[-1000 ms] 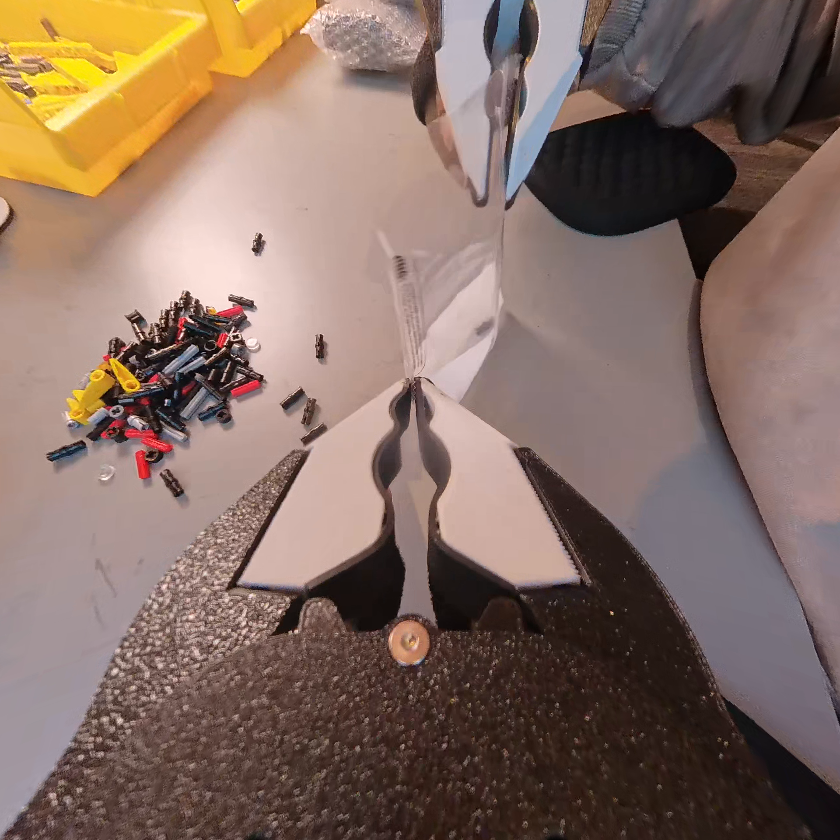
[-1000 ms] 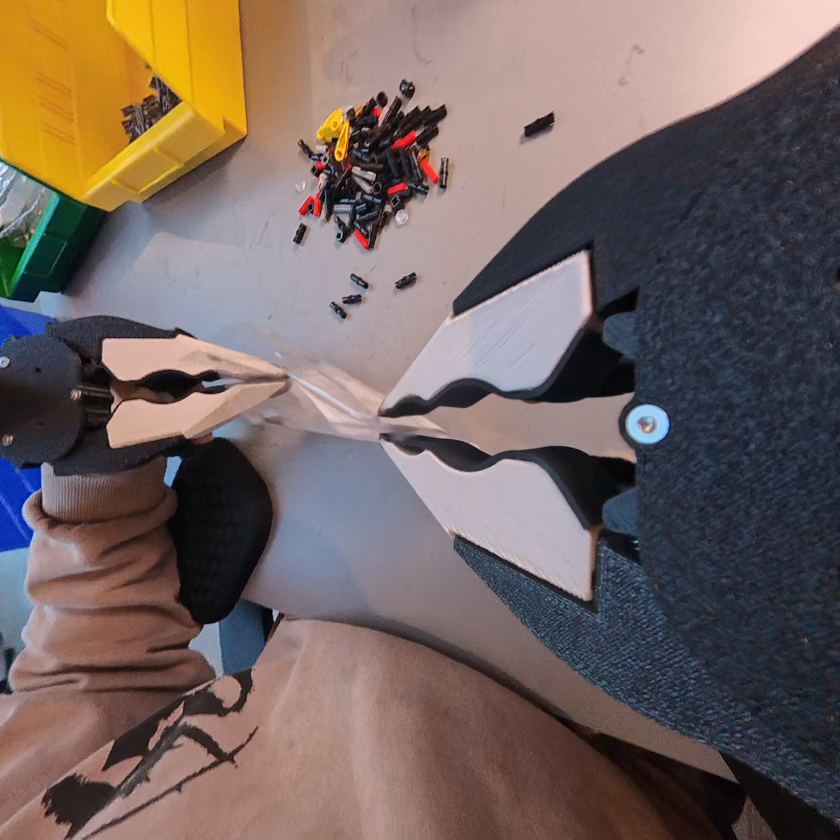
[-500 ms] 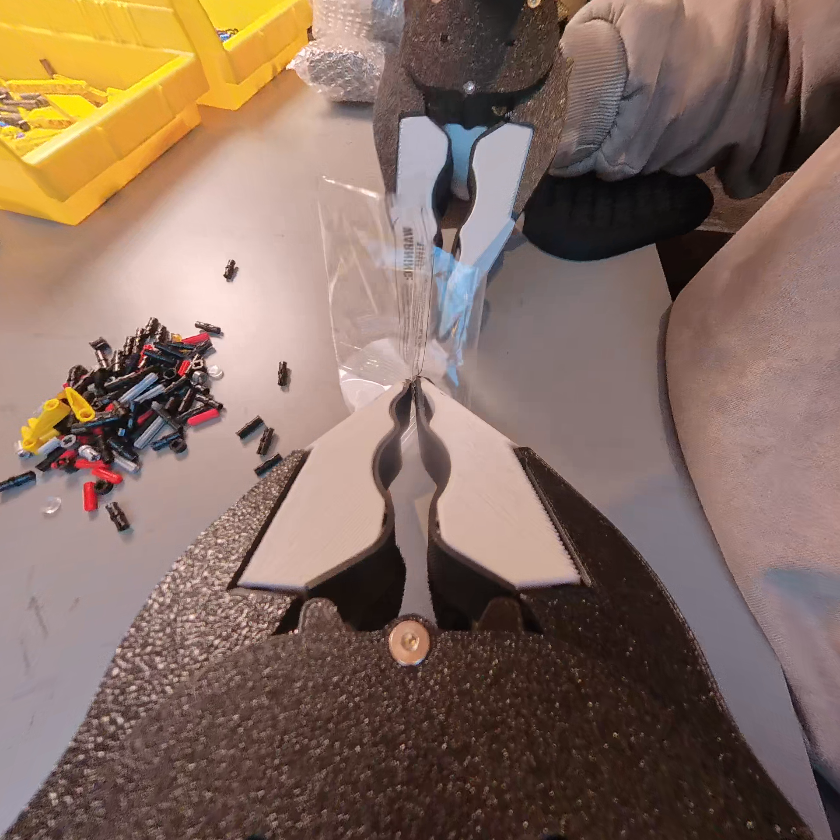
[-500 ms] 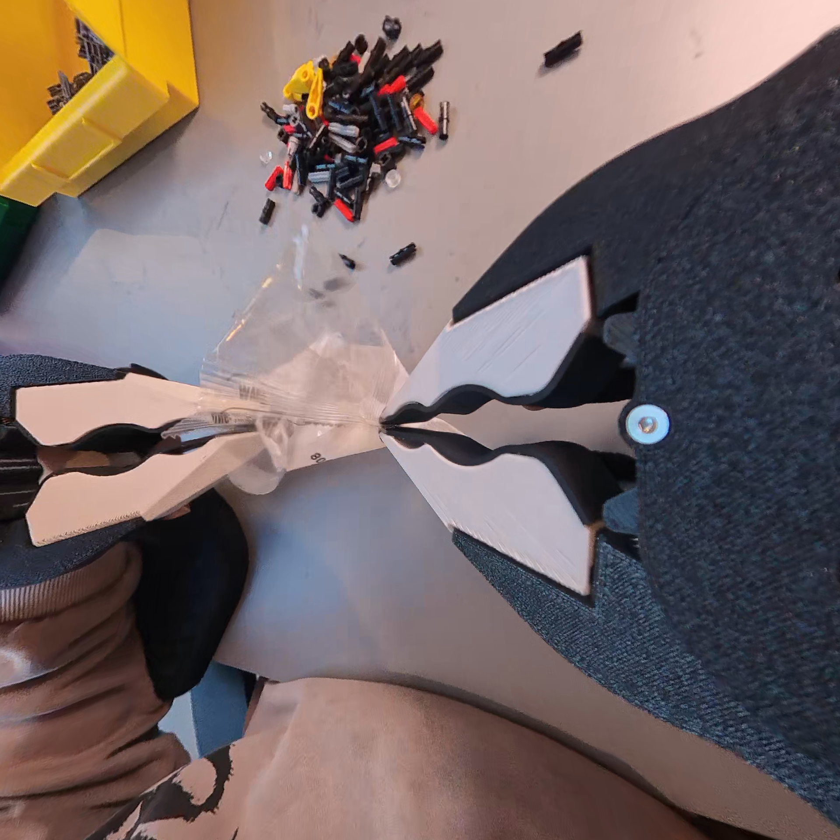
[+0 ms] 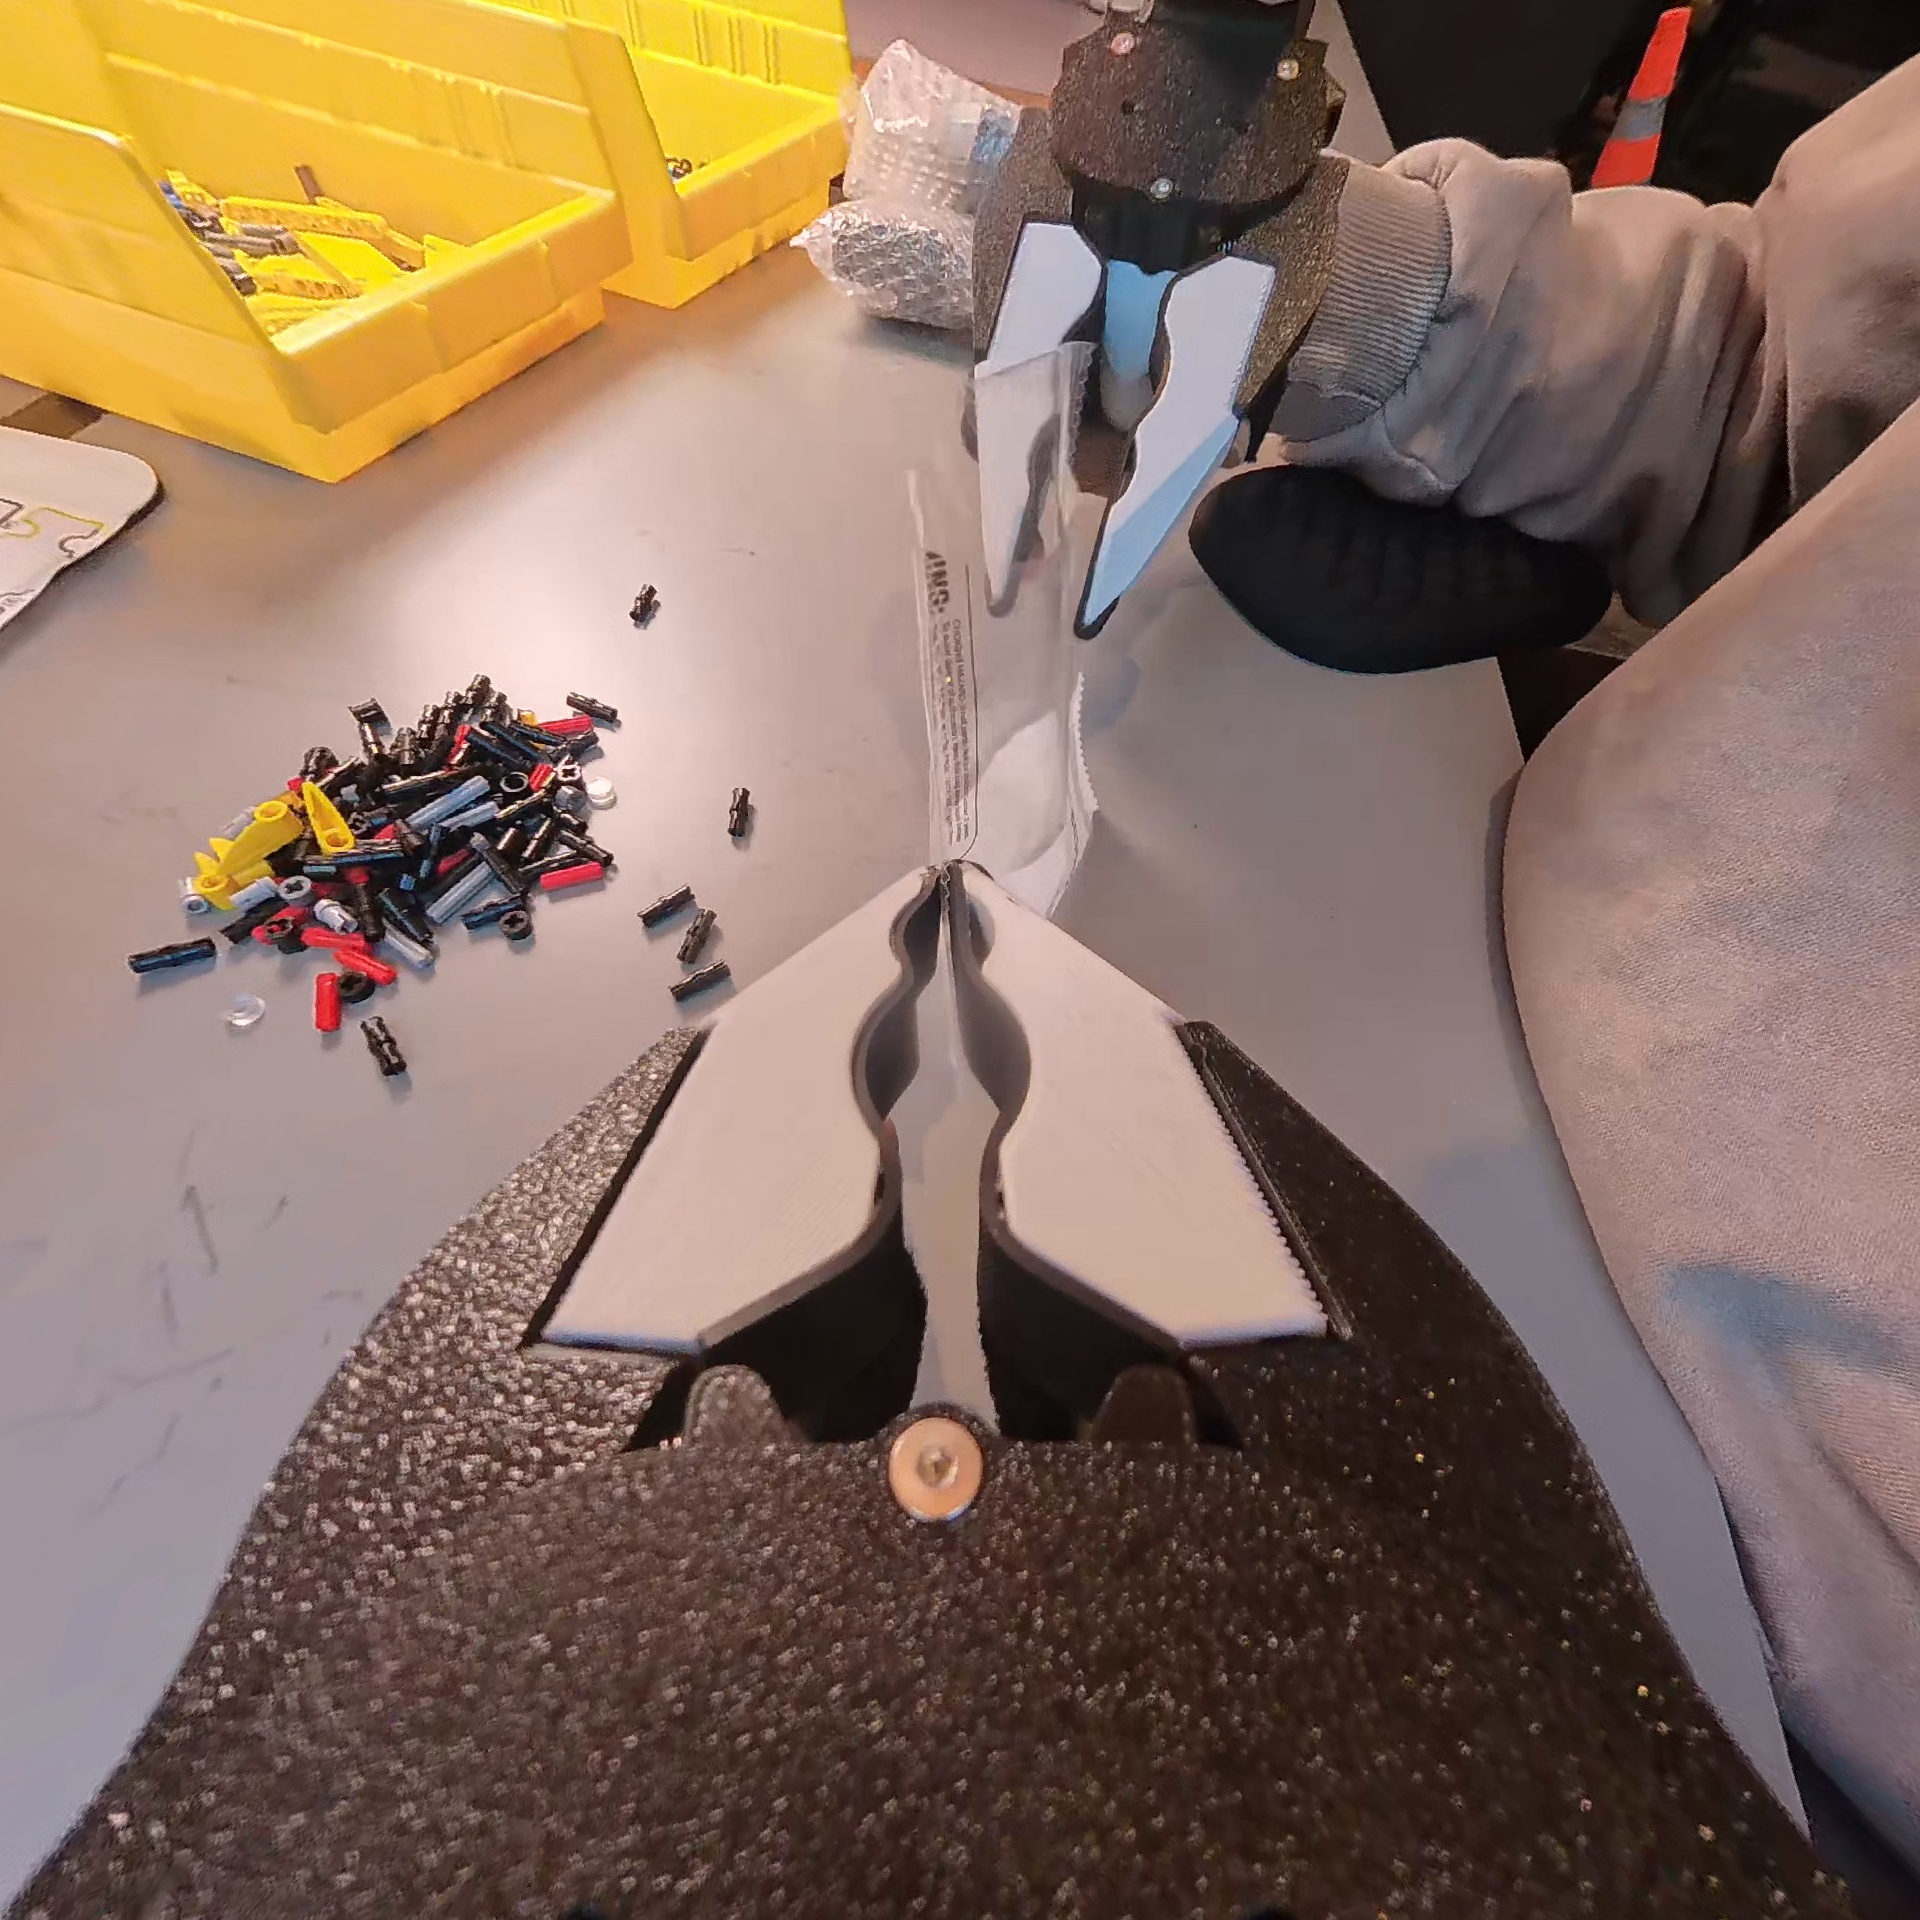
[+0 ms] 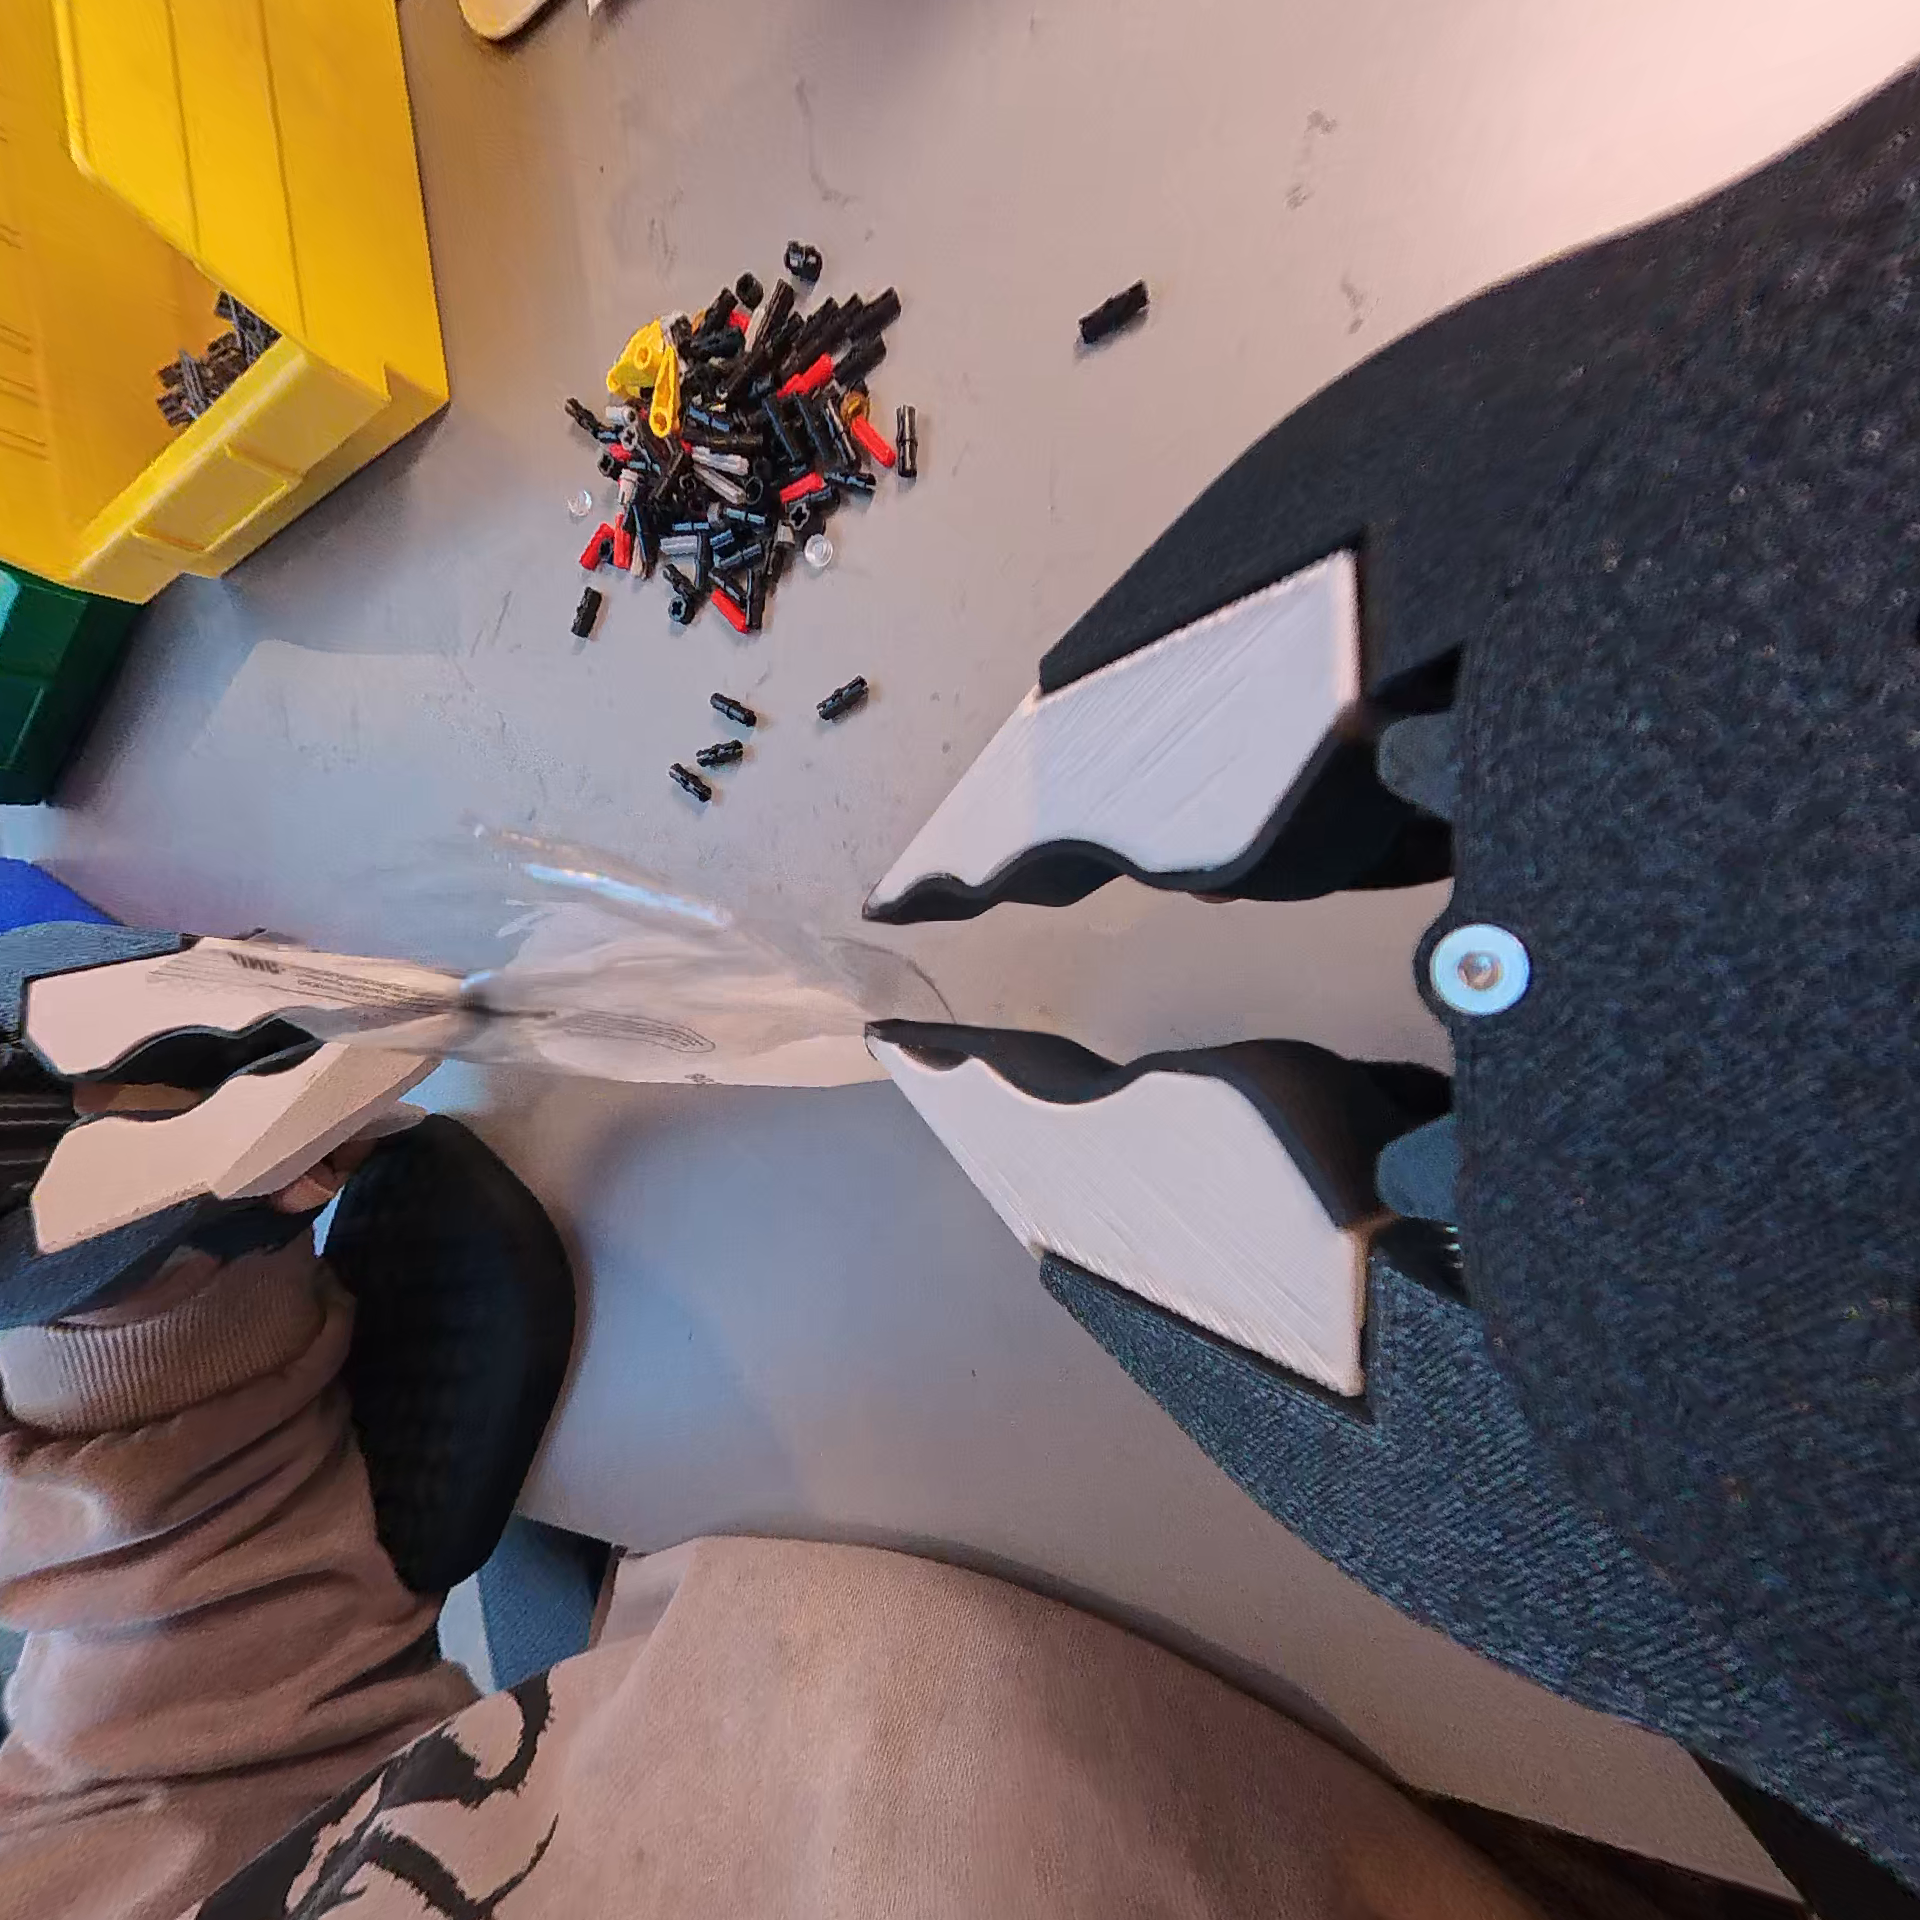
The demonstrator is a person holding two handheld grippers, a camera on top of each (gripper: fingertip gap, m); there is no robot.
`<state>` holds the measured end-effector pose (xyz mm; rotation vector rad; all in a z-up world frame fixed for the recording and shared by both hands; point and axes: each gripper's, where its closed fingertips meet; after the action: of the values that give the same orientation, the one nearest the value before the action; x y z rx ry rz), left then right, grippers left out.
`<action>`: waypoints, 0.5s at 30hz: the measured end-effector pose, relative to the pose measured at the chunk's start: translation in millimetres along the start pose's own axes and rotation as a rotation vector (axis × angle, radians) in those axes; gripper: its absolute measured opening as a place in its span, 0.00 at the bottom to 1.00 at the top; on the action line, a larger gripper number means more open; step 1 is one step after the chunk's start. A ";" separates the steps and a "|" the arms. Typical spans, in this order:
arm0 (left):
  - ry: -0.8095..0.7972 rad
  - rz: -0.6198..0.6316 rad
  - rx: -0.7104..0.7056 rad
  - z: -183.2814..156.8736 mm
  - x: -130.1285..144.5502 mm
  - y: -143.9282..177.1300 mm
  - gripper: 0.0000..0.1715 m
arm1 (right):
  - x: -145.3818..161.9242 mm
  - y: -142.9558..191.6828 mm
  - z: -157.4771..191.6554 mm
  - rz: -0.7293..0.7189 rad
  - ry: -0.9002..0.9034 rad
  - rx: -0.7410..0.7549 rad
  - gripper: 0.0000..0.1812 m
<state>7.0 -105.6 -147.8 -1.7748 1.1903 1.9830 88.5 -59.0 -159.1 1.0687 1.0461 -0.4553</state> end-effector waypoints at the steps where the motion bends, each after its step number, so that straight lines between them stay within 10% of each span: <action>1: 0.009 -0.001 0.006 0.3 0.3 0.9 0.00 | -1.7 3.2 1.7 -0.007 -0.002 -0.014 0.11; 8: 0.063 -0.008 0.031 4.3 1.6 6.8 0.00 | -17.1 43.7 -43.6 -0.064 -0.044 0.096 0.12; 15: 0.077 0.019 0.006 7.6 6.6 2.9 0.00 | 53.2 32.4 -141.7 0.329 -0.073 0.264 0.12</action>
<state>-2.0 -104.6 -153.1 -1.8592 1.2393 1.9355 71.0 88.6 -202.4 1.4207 0.7397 -0.3672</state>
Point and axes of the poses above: each gripper's, where its closed fingertips meet, y back along the fingers, x out of its underside, z = x × y across the jaws, and after that the axes turned 6 degrees about -x, right-handed
